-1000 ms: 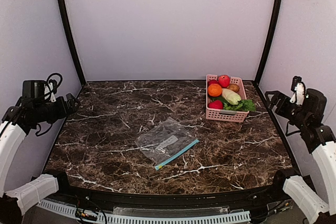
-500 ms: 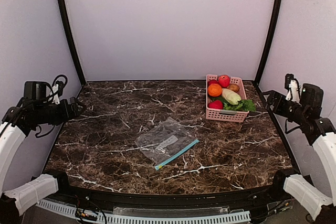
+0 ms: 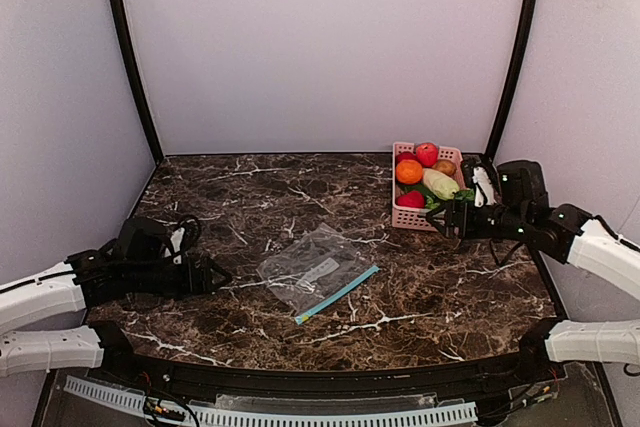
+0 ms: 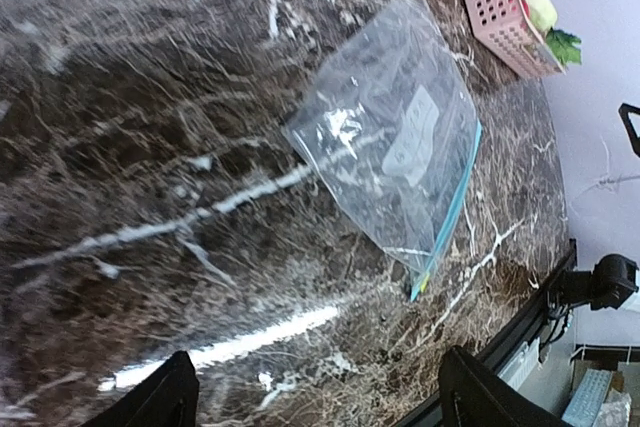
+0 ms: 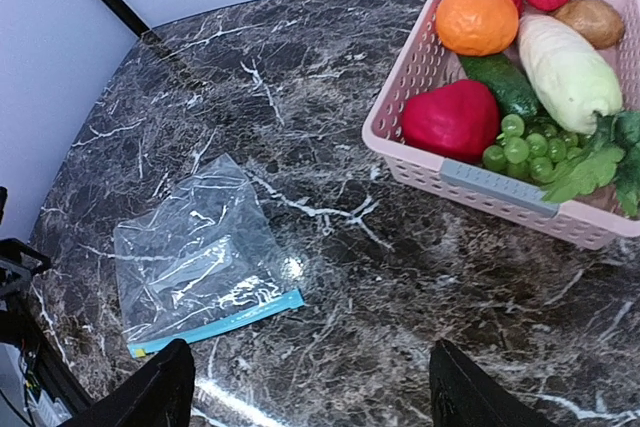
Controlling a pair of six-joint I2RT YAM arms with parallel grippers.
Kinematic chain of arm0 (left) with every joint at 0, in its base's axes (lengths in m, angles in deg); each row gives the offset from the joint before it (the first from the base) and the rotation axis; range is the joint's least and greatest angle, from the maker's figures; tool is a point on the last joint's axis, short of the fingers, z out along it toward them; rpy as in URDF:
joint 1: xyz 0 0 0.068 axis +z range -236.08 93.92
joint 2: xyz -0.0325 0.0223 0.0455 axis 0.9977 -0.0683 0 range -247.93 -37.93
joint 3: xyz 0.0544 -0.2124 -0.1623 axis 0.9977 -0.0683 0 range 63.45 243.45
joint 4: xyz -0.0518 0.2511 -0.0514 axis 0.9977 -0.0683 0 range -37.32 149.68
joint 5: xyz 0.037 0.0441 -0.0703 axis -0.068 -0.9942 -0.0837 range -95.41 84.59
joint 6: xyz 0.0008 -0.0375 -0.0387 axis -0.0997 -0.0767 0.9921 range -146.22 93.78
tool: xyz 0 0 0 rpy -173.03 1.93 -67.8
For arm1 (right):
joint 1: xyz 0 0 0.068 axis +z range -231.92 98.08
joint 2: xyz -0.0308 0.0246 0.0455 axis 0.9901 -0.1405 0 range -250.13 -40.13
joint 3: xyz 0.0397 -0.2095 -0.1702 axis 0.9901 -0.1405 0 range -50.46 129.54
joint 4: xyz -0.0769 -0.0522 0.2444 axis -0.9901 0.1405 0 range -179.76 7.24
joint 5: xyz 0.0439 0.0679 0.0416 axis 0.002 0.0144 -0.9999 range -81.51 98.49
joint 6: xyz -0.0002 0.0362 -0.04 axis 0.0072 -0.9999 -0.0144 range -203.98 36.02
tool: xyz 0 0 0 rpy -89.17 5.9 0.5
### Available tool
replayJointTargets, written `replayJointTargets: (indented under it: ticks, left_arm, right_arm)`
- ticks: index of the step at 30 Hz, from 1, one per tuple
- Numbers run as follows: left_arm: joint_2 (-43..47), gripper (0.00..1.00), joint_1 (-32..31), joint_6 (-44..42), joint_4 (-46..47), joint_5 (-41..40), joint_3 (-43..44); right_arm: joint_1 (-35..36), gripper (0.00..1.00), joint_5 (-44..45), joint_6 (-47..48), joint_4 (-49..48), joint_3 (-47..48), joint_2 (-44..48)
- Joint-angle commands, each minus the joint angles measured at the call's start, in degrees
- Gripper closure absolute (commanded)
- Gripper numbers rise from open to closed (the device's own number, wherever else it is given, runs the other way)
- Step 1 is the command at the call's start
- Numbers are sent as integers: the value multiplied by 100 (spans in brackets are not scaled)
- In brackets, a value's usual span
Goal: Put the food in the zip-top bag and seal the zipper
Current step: Pick up the zipper food storage bag at the center of the board.
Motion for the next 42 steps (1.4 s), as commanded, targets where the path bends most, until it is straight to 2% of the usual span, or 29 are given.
replayJointTargets:
  ticks: [1,6,13,17,29,42]
  left_arm:
    - [-670,17,-1139,1054,1531,-767,-249]
    - [-1402,16,-1420,1067,2311,-931,-80]
    - [-2214,12,-1410,1028,2457,-1316,373]
    - [-2765,12,-1315,1207,3089,-1203,435]
    - [-3800,36,-1108,1580,3783,-1073,313]
    - [-4434,49,-998,1925,4427,-1072,210]
  right_arm:
    - [598,23,378,-451,-564,-185,-247]
    - [1046,23,517,-522,-657,-185,-346]
    - [1053,23,450,-401,-622,-84,-143]
    - [1055,23,391,-449,-615,-63,-93]
    - [1059,22,530,-478,-460,-188,205]
    - [1060,19,477,-514,-406,-301,137]
